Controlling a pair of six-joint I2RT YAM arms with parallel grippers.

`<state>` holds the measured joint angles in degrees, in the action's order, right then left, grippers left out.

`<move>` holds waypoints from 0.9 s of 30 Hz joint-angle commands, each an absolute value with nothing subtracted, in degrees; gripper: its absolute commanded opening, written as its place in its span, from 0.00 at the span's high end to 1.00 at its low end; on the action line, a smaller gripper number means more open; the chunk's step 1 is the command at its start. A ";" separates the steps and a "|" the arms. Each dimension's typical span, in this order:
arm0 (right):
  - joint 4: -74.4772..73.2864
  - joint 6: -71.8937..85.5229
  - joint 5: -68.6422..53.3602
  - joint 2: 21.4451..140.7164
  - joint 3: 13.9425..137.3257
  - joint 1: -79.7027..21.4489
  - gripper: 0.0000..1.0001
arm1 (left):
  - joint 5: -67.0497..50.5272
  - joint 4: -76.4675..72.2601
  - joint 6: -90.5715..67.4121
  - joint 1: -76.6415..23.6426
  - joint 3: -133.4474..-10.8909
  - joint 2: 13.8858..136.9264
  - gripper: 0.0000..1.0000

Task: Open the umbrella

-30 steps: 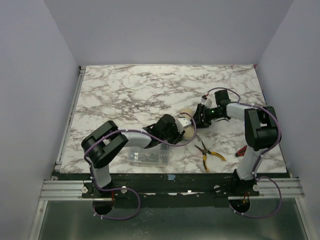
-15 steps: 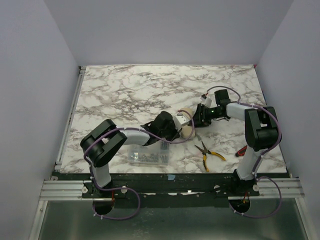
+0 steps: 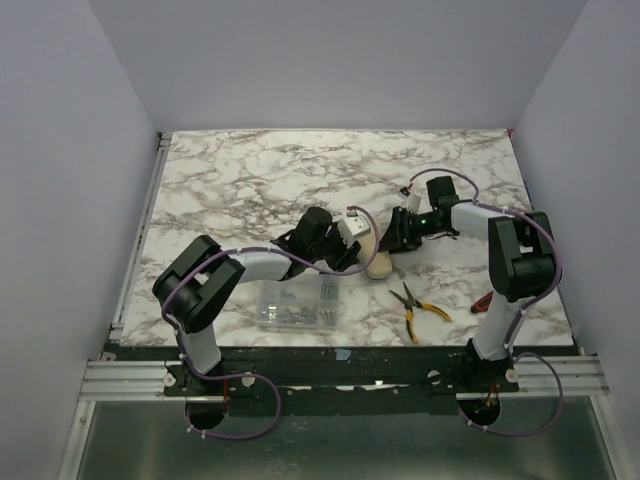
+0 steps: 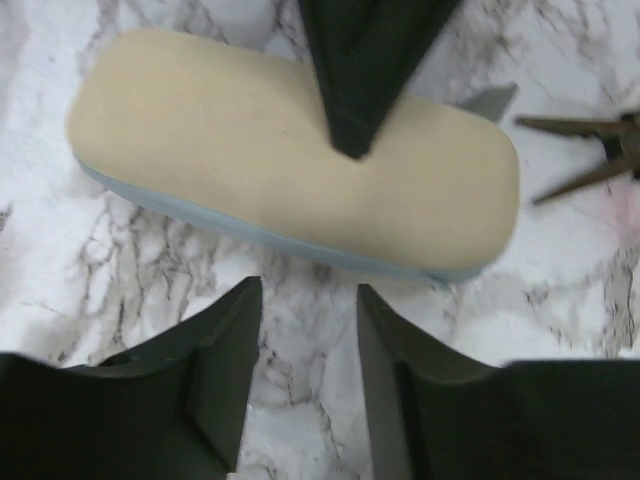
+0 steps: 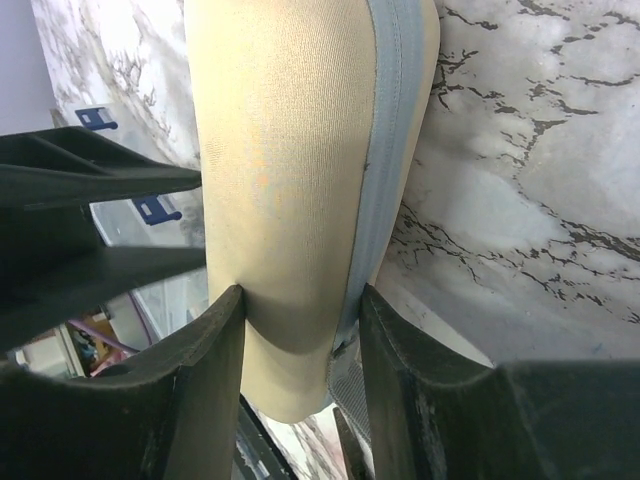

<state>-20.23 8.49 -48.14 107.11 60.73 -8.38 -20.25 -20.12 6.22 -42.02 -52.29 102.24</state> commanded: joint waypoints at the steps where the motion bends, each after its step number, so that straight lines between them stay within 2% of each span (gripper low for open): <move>1: -22.35 7.27 -39.67 109.89 61.82 -8.51 0.72 | -28.70 -20.65 10.22 -42.83 -47.25 97.56 0.49; 5: -20.32 9.17 -39.92 108.21 61.26 -8.53 0.71 | -29.34 -19.12 6.25 -43.54 -48.21 98.57 0.45; 16: -18.72 9.22 -36.58 105.03 58.89 -8.56 0.72 | -25.16 -17.20 -4.78 -44.12 -54.67 103.89 0.44; 27: -18.90 8.35 -35.60 105.29 59.06 -8.50 0.72 | -20.85 -12.74 -1.42 -43.47 -51.86 103.50 0.53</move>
